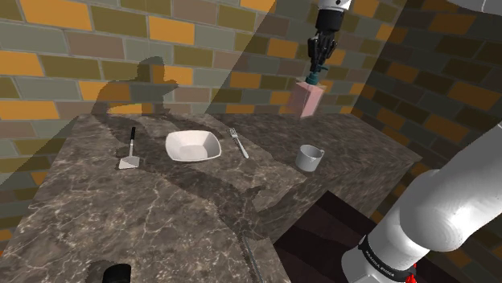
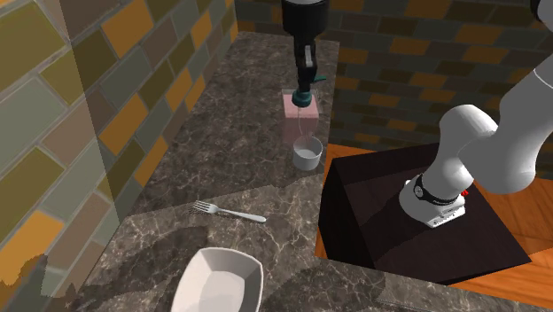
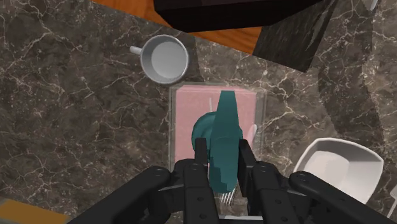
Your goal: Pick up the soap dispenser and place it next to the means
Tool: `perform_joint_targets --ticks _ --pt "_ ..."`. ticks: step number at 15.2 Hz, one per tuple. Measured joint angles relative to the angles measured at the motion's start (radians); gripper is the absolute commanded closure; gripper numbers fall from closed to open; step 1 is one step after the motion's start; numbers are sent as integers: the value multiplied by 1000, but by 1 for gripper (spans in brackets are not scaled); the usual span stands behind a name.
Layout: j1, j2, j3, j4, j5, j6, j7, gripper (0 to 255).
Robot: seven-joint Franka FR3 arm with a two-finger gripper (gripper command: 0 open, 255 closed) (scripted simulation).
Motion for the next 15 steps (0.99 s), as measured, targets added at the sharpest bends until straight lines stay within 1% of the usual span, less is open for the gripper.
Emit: perform_joint_targets --ticks 4,9,12,15 --pt "31 -119 59 -129 4 6 93 255" --pt "63 -214 127 -213 29 -6 194 255" --pt "86 -293 181 -279 55 -22 268 255" --pt "105 -336 229 -309 84 -33 333 255"
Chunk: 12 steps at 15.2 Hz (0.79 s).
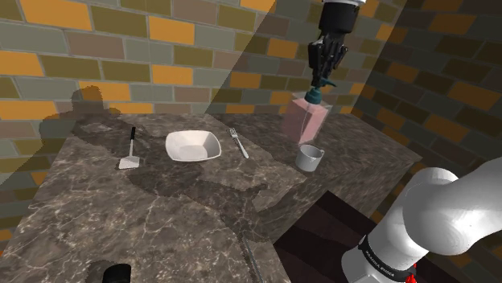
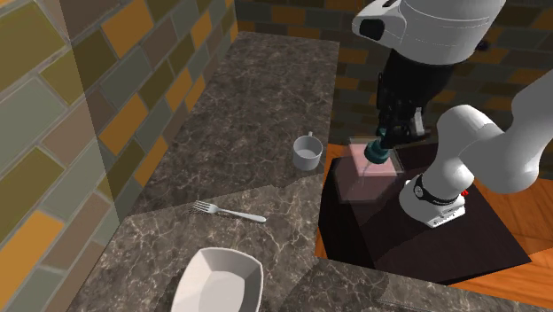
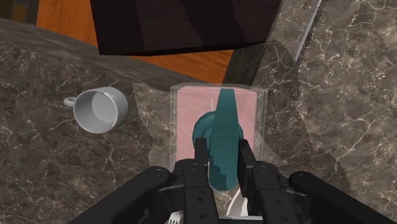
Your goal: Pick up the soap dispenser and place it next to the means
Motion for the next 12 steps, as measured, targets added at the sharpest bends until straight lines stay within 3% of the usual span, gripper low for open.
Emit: perform_joint_targets --ticks 12 --pt "80 -123 216 -61 157 -42 279 255"
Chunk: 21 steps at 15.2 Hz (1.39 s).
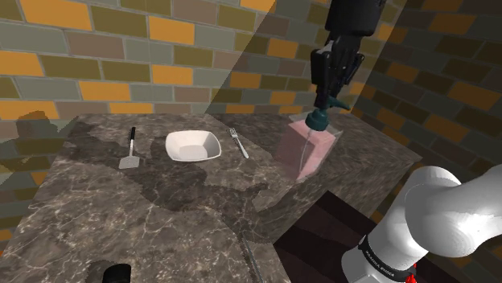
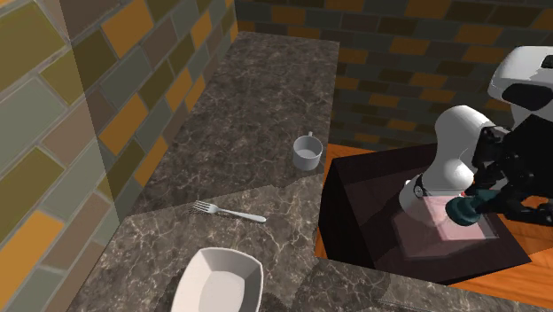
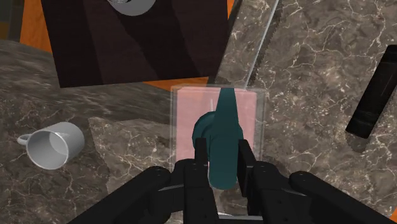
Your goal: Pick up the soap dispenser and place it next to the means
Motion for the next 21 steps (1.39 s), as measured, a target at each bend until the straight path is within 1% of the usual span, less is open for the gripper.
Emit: perform_joint_targets --ticks 2,6,10,14,18,21 --pt "12 -6 42 -2 30 4 50 255" --pt "30 -4 114 29 79 -8 142 255" --pt "48 2 206 42 136 9 246 255" --pt "53 39 295 104 174 11 348 255" --pt "51 89 404 176 207 23 466 255" --pt "33 153 493 252 206 32 549 255"
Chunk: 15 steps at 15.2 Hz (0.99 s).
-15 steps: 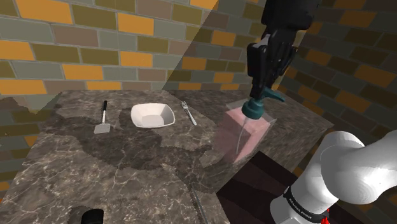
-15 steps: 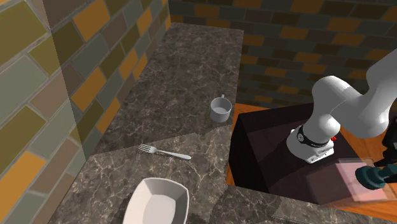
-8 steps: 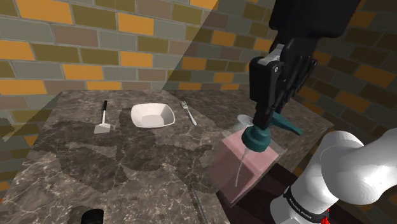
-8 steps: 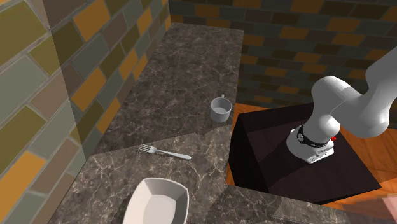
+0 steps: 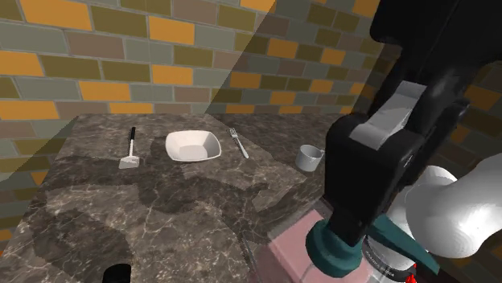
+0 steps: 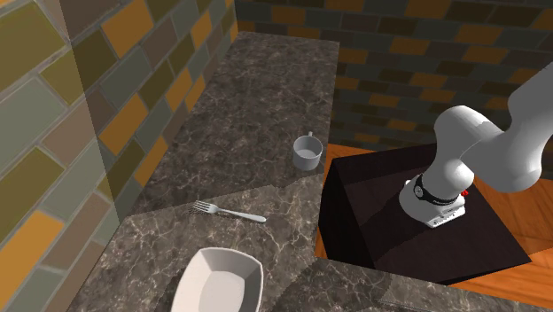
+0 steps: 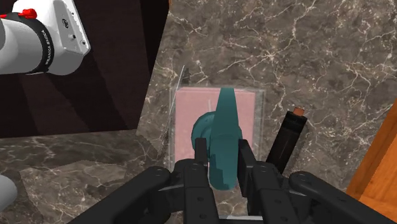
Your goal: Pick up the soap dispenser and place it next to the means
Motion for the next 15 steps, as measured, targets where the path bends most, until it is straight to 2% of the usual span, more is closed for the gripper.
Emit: perform_joint_targets --ticks 1,3,15 --pt "-8 26 42 25 -2 10 36 255" --pt "-10 38 80 26 4 31 69 255" --pt "14 -12 97 -156 41 172 40 255"
